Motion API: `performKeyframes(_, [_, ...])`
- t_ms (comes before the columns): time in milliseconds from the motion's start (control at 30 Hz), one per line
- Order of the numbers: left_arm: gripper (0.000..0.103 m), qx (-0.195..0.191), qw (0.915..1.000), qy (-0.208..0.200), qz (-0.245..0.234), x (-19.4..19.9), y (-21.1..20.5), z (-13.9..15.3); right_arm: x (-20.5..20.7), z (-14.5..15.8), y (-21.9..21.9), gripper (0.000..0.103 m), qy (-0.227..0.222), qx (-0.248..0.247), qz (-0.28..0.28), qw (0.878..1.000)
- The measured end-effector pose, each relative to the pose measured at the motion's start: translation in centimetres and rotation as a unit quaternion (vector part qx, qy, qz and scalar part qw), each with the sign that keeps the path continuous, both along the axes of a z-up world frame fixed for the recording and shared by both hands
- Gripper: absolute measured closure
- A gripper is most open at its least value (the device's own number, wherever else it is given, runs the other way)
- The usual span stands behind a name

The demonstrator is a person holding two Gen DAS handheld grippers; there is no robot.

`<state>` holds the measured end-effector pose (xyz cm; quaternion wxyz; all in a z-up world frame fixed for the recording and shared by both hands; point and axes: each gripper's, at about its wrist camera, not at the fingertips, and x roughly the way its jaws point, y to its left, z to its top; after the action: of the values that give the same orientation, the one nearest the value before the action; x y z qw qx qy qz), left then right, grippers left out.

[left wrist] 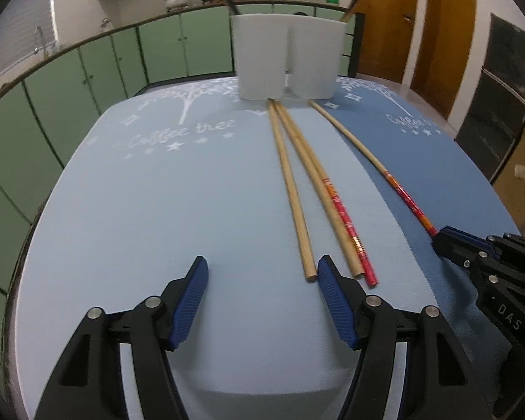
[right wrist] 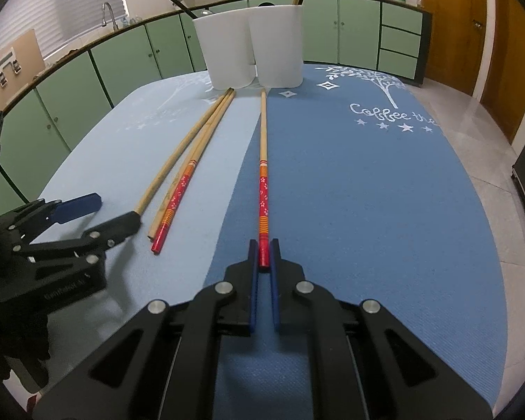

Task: Organize utensils
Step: 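Hold the red chopstick in the right tool while the left tool grasps a plain wooden chopstick, then lift both chopsticks and lower them into the white holder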

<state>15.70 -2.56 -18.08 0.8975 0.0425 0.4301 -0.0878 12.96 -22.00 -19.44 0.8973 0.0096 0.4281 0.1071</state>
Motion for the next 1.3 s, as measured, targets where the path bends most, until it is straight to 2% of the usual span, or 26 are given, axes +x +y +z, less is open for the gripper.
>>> performKeyframes(300, [0.039,-0.004,1.0,-0.001,-0.003,0.3,-0.4,-0.1,-0.3,0.0,0.0,0.095,-0.001,-0.001,0.002,1.0])
performKeyframes(400, [0.057,-0.006,0.9999,-0.004,-0.008,0.2,-0.9,-0.1,-0.2,-0.1,0.1,0.096,-0.001,-0.001,0.003,1.0])
performKeyframes(467, [0.08,-0.01,0.9999,-0.005,-0.01,0.2,-1.2,0.0,-0.2,-0.1,0.1,0.097,-0.001,0.0,0.004,1.0])
performKeyframes(533, [0.094,-0.008,0.9999,-0.004,-0.01,0.2,-1.4,0.0,-0.2,-0.2,0.0,0.097,-0.001,0.005,0.004,1.0])
performKeyframes(567, [0.096,-0.008,0.9999,-0.002,-0.011,0.2,-1.6,0.0,-0.2,-0.2,0.0,0.098,-0.001,0.006,0.004,1.0])
performKeyframes(767, [0.096,-0.014,0.9999,-0.001,-0.005,0.1,-1.5,0.4,-0.5,0.2,0.0,0.098,-0.01,0.005,0.005,1.0])
performKeyframes(933, [0.096,-0.014,0.9998,-0.016,-0.004,-0.6,-0.9,2.0,-0.7,1.3,-0.3,0.098,-0.025,0.011,0.003,1.0])
performKeyframes(1300, [0.097,-0.019,0.9959,-0.089,-0.006,-2.2,0.3,8.6,-1.3,7.2,-1.2,0.098,-0.08,0.019,0.001,0.997])
